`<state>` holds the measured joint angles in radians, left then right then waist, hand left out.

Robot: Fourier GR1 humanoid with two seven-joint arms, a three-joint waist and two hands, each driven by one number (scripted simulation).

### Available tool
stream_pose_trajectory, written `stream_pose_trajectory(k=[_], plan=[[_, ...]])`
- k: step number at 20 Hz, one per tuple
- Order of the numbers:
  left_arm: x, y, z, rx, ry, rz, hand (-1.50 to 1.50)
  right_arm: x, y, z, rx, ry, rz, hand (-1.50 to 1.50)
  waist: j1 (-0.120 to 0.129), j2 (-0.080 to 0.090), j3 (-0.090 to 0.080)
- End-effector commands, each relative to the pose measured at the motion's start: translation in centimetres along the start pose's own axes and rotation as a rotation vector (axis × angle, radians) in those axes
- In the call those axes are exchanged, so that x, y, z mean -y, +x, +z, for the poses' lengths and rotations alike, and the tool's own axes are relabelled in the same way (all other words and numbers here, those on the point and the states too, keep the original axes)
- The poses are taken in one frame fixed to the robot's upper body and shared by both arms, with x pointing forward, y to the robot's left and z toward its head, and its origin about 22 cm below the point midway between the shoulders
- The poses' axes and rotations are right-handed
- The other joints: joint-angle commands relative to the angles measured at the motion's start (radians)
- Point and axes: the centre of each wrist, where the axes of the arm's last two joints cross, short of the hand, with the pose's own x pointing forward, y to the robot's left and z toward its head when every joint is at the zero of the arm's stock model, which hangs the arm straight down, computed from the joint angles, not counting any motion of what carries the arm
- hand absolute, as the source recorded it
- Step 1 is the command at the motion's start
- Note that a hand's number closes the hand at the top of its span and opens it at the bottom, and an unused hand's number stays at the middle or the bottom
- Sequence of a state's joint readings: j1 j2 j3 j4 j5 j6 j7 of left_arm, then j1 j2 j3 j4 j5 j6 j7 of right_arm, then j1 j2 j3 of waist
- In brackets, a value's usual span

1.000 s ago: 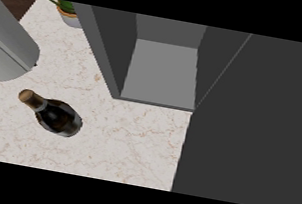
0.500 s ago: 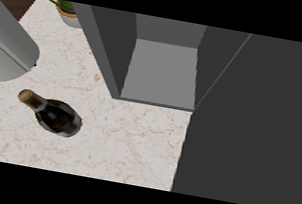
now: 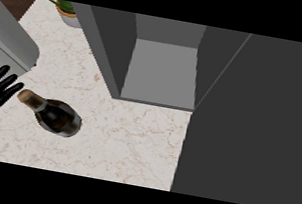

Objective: Pick up the wine, place it into the cabinet and close the cabinet

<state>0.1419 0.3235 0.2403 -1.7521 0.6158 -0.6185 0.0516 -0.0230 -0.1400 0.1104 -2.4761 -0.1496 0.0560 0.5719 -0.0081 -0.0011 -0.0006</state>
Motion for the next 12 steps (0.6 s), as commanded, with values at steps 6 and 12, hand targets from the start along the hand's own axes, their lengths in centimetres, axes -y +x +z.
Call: stream_pose_trajectory(k=[6, 12], plan=[[-1.2, -3.5, 0.2, -0.004, 0.04, -0.013, -1.5, 0.1, 2.9, 2.8, 0.055, 0.008, -0.008, -1.5, 0.002, 0.0, 0.001], [-3.8, -4.8, -2.4, -0.021, 0.028, -0.017, -1.5, -0.4, 3.0, 1.5, 0.076, 0.01, -0.018, -1.5, 0.001, 0.001, 0.0]])
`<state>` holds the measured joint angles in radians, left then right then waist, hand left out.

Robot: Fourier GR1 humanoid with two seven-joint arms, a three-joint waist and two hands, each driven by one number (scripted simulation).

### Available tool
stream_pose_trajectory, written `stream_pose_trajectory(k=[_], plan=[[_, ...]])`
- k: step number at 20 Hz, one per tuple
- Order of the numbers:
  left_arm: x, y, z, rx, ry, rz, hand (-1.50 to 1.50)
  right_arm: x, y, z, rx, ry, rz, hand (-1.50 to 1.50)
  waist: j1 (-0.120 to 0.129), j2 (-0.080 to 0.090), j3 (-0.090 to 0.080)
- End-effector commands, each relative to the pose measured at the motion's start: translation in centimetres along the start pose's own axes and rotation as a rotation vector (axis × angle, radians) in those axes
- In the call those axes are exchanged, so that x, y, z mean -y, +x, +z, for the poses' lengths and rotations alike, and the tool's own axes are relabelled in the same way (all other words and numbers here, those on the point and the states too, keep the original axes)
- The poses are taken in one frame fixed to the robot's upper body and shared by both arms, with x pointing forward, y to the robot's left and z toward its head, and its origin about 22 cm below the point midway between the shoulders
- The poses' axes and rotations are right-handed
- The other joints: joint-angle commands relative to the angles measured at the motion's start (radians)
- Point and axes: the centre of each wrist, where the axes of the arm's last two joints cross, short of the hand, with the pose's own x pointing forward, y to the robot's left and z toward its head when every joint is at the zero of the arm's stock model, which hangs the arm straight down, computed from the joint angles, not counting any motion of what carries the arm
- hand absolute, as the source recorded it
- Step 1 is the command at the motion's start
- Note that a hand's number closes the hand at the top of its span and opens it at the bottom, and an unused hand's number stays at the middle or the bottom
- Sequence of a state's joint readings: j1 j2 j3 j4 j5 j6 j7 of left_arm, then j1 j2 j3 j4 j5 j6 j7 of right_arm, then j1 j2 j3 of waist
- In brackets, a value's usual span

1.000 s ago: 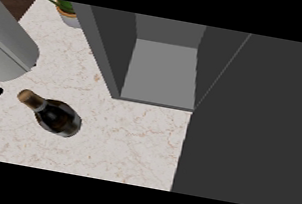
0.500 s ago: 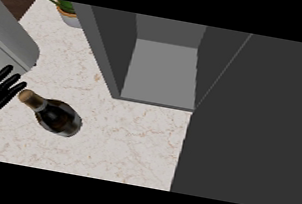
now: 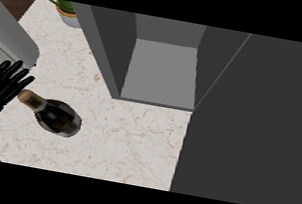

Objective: Pick up the wine, place it into the cabinet and close the cabinet

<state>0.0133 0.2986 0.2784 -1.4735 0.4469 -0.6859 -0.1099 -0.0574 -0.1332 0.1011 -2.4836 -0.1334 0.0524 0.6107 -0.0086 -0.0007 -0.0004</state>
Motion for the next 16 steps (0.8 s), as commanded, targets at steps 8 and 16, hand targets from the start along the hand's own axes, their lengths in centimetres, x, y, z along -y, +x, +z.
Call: stream_pose_trajectory(k=[8, 16], plan=[[-0.8, -5.5, 0.5, -0.032, -0.043, 0.021, -1.5, 0.1, 2.7, 2.1, 0.07, 0.035, -0.023, -1.5, -0.002, 0.001, 0.0], [-0.4, -6.8, -0.7, -0.054, -0.034, 0.038, -1.5, 0.9, 0.5, 1.7, 0.067, 0.014, -0.027, -1.5, 0.002, 0.001, 0.001]])
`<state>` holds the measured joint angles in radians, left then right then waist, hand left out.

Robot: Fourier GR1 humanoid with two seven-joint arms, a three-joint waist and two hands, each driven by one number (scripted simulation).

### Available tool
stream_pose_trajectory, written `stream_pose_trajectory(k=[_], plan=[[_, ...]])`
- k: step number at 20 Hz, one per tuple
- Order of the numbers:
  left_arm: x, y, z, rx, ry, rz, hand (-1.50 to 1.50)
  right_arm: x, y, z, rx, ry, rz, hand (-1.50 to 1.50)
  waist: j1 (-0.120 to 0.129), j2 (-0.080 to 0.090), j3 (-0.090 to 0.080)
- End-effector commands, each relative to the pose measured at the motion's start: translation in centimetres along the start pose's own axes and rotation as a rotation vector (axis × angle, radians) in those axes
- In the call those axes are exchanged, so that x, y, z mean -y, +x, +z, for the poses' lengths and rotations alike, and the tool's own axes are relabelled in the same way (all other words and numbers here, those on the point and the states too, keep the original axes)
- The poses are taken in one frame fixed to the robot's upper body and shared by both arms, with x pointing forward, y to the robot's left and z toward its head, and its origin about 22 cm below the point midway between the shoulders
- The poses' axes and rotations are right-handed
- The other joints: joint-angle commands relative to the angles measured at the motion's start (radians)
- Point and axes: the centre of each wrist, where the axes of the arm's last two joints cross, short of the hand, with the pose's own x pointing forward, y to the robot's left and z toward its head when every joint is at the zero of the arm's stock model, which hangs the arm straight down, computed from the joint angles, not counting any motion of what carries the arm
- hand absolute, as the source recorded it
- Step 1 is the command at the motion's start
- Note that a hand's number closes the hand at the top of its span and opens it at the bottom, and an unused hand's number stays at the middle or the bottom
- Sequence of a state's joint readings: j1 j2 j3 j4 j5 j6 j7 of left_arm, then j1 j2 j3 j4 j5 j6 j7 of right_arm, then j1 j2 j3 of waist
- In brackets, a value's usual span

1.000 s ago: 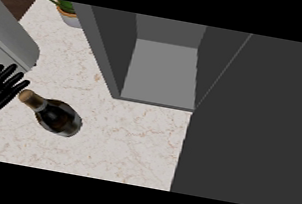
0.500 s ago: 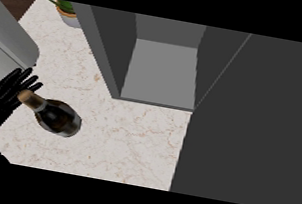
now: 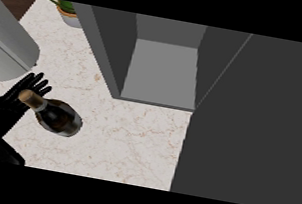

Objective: Pick up the wine, place it into the cabinet and close the cabinet

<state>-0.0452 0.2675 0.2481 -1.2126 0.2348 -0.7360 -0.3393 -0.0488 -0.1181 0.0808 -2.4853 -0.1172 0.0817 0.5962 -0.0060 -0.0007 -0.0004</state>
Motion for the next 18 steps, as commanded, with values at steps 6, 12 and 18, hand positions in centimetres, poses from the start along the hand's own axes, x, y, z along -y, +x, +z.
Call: stream_pose_trajectory(k=[6, 12, 18], plan=[[0.8, -2.6, -0.3, -0.006, -0.033, -0.001, -1.5, -0.3, 2.8, 1.7, 0.037, 0.025, -0.053, -1.5, 0.002, 0.0, 0.0], [0.4, -4.2, 0.0, -0.014, -0.025, -0.001, -1.5, -0.3, 2.1, 1.5, 0.041, 0.049, -0.05, -1.5, 0.0, 0.0, 0.0], [0.0, -5.4, 0.6, -0.039, -0.015, 0.024, -1.5, 0.0, 2.3, 2.2, 0.041, 0.036, -0.04, -1.5, -0.002, 0.0, 0.0]])
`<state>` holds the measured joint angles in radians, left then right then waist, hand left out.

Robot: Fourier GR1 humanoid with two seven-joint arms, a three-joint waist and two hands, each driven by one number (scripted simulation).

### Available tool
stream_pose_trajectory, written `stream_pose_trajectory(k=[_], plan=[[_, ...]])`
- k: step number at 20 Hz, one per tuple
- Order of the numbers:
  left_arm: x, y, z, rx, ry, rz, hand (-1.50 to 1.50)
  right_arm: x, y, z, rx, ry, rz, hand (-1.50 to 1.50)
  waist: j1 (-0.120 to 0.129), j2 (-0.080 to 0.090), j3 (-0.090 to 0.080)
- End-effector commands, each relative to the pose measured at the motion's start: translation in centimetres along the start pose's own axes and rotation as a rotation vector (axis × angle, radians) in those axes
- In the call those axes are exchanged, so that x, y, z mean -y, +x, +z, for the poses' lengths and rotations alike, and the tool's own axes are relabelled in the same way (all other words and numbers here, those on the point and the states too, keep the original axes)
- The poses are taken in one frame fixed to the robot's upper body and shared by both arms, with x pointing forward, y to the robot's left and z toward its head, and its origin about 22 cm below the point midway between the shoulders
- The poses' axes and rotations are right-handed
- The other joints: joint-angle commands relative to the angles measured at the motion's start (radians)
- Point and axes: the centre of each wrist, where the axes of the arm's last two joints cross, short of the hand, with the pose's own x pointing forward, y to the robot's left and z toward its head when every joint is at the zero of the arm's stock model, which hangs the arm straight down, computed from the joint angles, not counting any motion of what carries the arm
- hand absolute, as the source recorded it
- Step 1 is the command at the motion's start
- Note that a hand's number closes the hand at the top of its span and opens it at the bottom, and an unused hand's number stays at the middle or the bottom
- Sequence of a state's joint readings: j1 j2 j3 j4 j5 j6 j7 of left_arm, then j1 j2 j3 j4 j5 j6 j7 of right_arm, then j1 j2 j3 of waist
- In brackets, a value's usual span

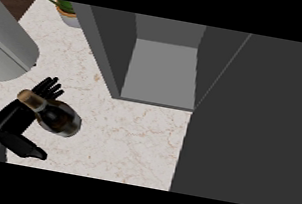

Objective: Pick up the wine, place it into the cabinet and close the cabinet

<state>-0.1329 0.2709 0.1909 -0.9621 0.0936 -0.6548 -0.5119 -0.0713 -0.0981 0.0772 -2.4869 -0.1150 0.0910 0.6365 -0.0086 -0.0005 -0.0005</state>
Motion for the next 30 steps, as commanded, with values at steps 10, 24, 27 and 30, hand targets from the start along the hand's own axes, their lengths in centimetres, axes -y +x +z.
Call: stream_pose_trajectory(k=[10, 24, 27, 30], plan=[[0.6, -2.1, -0.8, 0.045, -0.066, 0.085, -1.5, -0.6, 2.2, 1.9, 0.063, 0.033, -0.03, -1.5, 0.002, -0.001, 0.0], [5.3, -3.9, -3.7, 0.069, -0.241, 0.084, 1.5, -0.9, 1.9, 0.5, 0.055, 0.026, -0.056, -1.5, 0.003, -0.002, -0.001], [3.2, -1.9, -3.6, 0.136, -0.283, -0.06, 1.5, -0.3, 1.4, 0.7, 0.054, 0.032, -0.041, -1.5, -0.002, 0.0, 0.0], [3.1, -3.1, -0.6, 0.138, 0.046, -0.103, 1.5, -0.4, 1.7, 1.0, 0.039, 0.019, -0.045, -1.5, 0.011, -0.003, 0.001]])
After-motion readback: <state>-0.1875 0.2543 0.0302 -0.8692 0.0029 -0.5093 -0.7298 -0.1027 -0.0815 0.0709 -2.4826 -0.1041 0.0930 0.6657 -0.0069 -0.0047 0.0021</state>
